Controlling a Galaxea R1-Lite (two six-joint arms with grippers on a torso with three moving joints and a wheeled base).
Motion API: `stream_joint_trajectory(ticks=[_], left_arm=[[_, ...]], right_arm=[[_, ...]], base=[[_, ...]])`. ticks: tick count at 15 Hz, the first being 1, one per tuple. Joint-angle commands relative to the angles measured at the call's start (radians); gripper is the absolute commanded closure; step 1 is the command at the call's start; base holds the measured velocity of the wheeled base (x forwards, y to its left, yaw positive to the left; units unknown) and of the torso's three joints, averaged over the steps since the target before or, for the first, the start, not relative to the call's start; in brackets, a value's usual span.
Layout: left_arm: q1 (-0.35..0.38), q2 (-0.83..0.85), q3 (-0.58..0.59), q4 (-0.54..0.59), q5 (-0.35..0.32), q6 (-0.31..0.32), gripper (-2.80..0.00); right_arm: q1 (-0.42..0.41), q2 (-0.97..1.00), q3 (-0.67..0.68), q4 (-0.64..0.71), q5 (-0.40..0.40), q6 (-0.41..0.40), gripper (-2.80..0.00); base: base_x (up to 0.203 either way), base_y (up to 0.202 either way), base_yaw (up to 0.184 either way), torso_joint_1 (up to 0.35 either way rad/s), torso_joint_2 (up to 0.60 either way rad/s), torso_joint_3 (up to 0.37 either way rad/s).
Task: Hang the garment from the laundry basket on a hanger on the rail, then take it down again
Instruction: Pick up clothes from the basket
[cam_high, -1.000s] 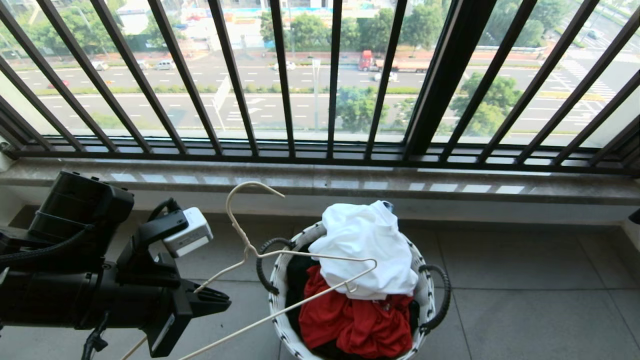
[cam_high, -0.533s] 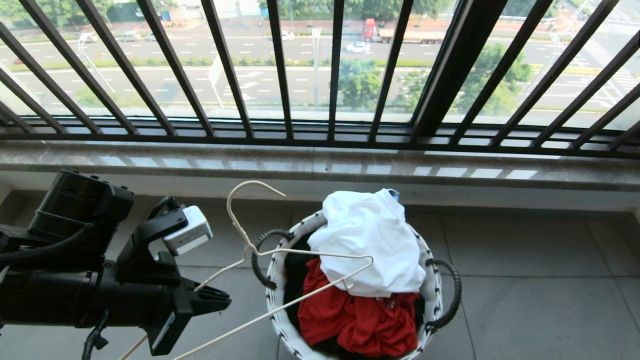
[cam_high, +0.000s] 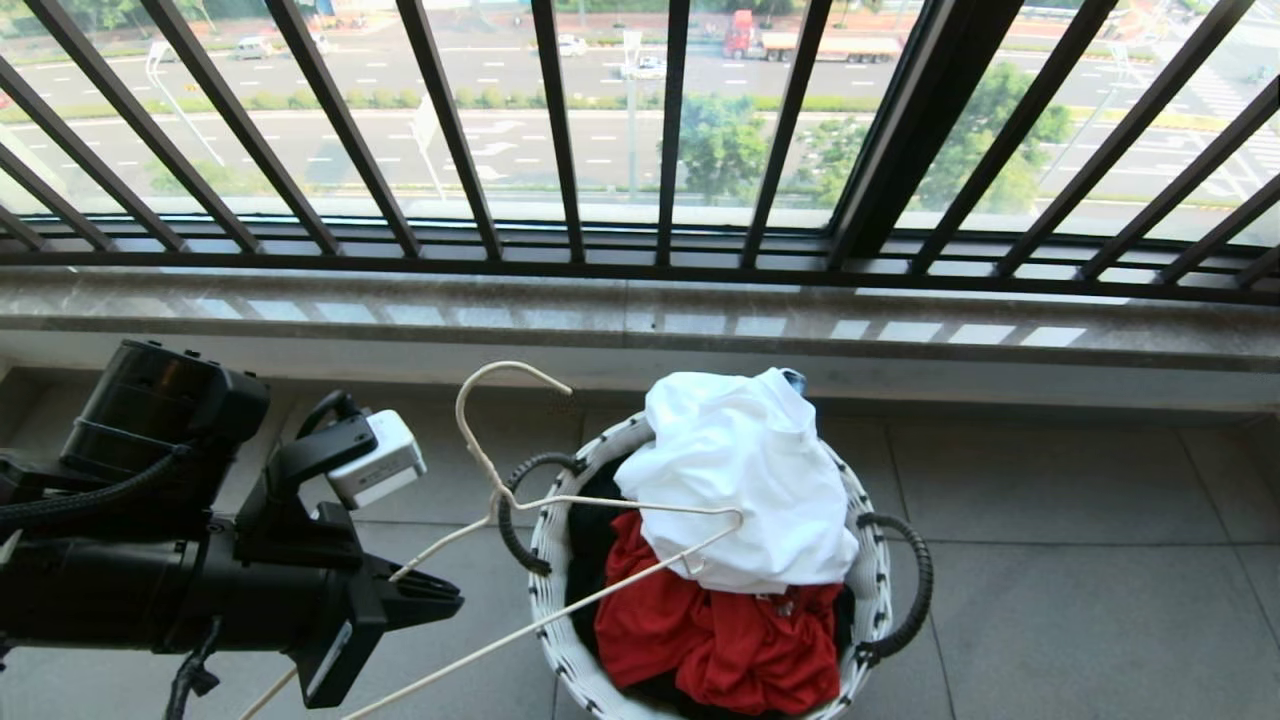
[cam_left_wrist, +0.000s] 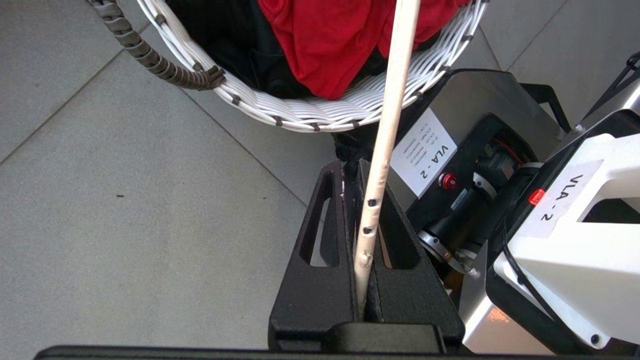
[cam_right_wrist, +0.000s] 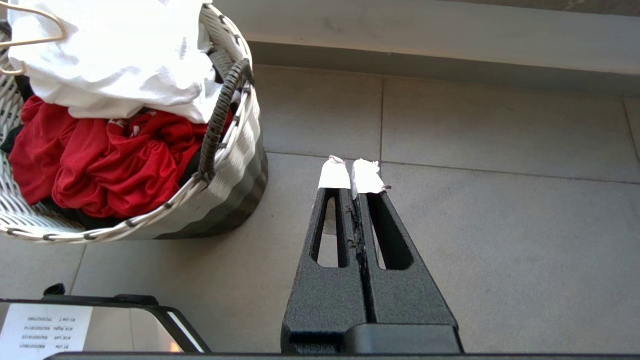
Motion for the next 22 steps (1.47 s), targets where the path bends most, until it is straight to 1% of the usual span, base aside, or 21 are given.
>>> stream_joint_trajectory(ticks=[1, 4, 7, 12, 13, 14, 15, 20, 22], left_arm=[[0.0, 0.034, -0.014, -0.001, 0.002, 0.0, 0.0], [0.0, 0.035, -0.052, -0.001, 0.009, -0.05, 0.0], [0.0, -0.015, -0.109, 0.005, 0.012, -0.163, 0.0], [0.0, -0.134, -0.119, 0.015, 0.023, -0.175, 0.0], [0.0, -0.137, -0.129, 0.016, 0.041, -0.175, 0.0], [0.0, -0.141, -0.136, 0.016, 0.077, -0.175, 0.0], [0.0, -0.156, -0.137, 0.016, 0.092, -0.175, 0.0], [0.0, -0.236, -0.142, 0.018, 0.097, -0.175, 0.0], [0.0, -0.233, -0.141, 0.023, 0.098, -0.175, 0.0]], right_arm=[[0.0, -0.002, 0.0, 0.0, 0.0, -0.001, 0.0], [0.0, -0.002, 0.0, 0.0, 0.0, -0.001, 0.0], [0.0, -0.002, 0.0, 0.0, 0.0, -0.008, 0.0], [0.0, -0.002, 0.0, 0.0, 0.0, -0.001, 0.0], [0.0, -0.002, 0.0, 0.0, 0.0, -0.001, 0.0], [0.0, -0.002, 0.0, 0.0, 0.0, -0.001, 0.0], [0.0, -0.002, 0.0, 0.0, 0.0, -0.001, 0.0], [0.0, -0.002, 0.0, 0.003, 0.003, -0.011, 0.0], [0.0, 0.0, -0.032, 0.016, 0.0, -0.009, 0.0]], base=[[0.0, 0.0, 0.0, 0.0, 0.0, 0.0], [0.0, 0.0, 0.0, 0.0, 0.0, 0.0], [0.0, 0.0, 0.0, 0.0, 0.0, 0.0], [0.0, 0.0, 0.0, 0.0, 0.0, 0.0], [0.0, 0.0, 0.0, 0.0, 0.0, 0.0], [0.0, 0.0, 0.0, 0.0, 0.0, 0.0], [0.0, 0.0, 0.0, 0.0, 0.0, 0.0], [0.0, 0.0, 0.0, 0.0, 0.0, 0.0], [0.0, 0.0, 0.0, 0.0, 0.0, 0.0]])
